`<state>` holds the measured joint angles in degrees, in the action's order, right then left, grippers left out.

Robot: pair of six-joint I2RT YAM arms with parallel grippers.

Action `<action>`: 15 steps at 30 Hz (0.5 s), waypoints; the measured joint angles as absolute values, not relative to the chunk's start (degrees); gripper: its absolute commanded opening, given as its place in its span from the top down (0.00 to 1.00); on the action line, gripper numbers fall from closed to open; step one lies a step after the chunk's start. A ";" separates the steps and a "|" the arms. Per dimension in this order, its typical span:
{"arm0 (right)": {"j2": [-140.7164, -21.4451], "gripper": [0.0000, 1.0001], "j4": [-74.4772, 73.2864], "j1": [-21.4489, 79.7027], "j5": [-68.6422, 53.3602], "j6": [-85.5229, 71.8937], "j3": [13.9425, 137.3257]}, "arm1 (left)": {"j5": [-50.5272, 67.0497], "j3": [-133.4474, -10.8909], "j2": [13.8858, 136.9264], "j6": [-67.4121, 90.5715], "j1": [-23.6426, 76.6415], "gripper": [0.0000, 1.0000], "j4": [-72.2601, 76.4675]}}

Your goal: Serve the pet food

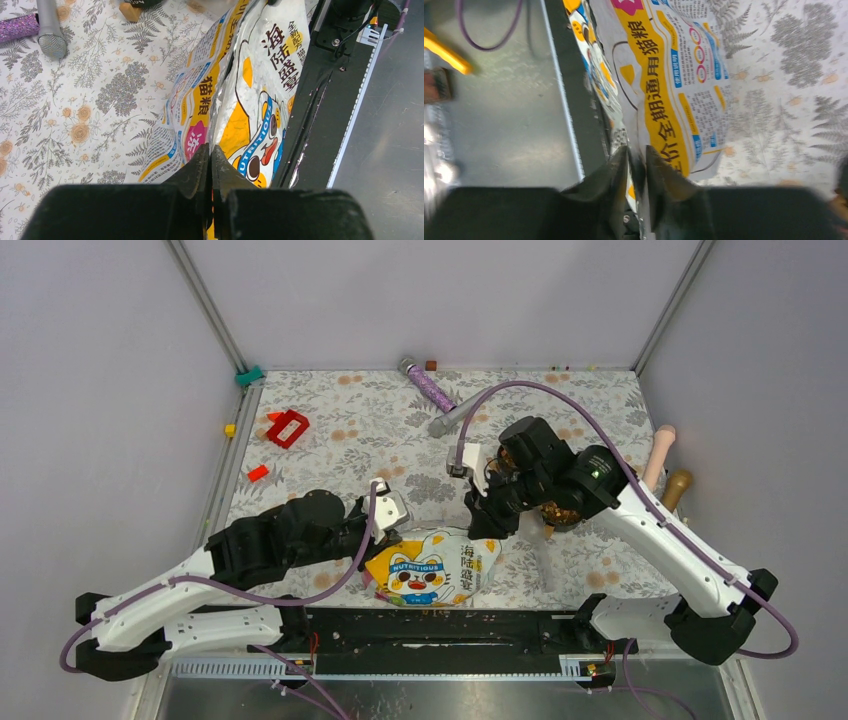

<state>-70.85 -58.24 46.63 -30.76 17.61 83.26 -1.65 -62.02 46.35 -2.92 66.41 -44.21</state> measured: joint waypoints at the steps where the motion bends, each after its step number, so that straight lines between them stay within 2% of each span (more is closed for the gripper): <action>1: -70.70 1.00 -58.35 46.63 -30.37 17.98 83.09 | -1.65 -62.02 46.35 -2.92 66.41 1.00 -44.21; 5: -70.37 1.00 -58.46 46.61 -29.10 19.16 83.07 | -1.43 -62.06 46.35 -2.92 66.41 1.00 -44.16; 6: -70.37 0.95 -58.46 46.61 -29.08 19.35 83.07 | -1.43 -62.06 46.35 -2.92 66.41 1.00 -44.16; 9: -70.37 0.71 -58.46 46.61 -28.73 19.77 83.07 | -1.43 -62.08 46.35 -2.92 66.41 1.00 -44.16; 11: -70.32 0.67 -58.70 46.59 -27.79 19.92 83.07 | -1.45 -62.08 46.35 -2.92 66.41 1.00 -44.21; 13: -70.15 0.68 -59.37 46.52 -26.48 20.40 83.05 | -1.43 -62.11 46.35 -2.92 66.41 1.00 -44.23; 14: -69.84 0.73 -59.51 46.52 -25.91 20.71 82.89 | -1.43 -62.11 46.35 -2.92 66.41 1.00 -44.23; 15: -69.43 0.87 -59.57 46.50 -25.43 20.93 82.61 | -1.43 -62.11 46.35 -2.92 66.41 1.00 -44.25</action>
<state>-69.43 -59.57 46.50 -25.43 20.93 82.61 -1.43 -62.11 46.35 -2.92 66.41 -44.25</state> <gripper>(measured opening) 0.325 0.014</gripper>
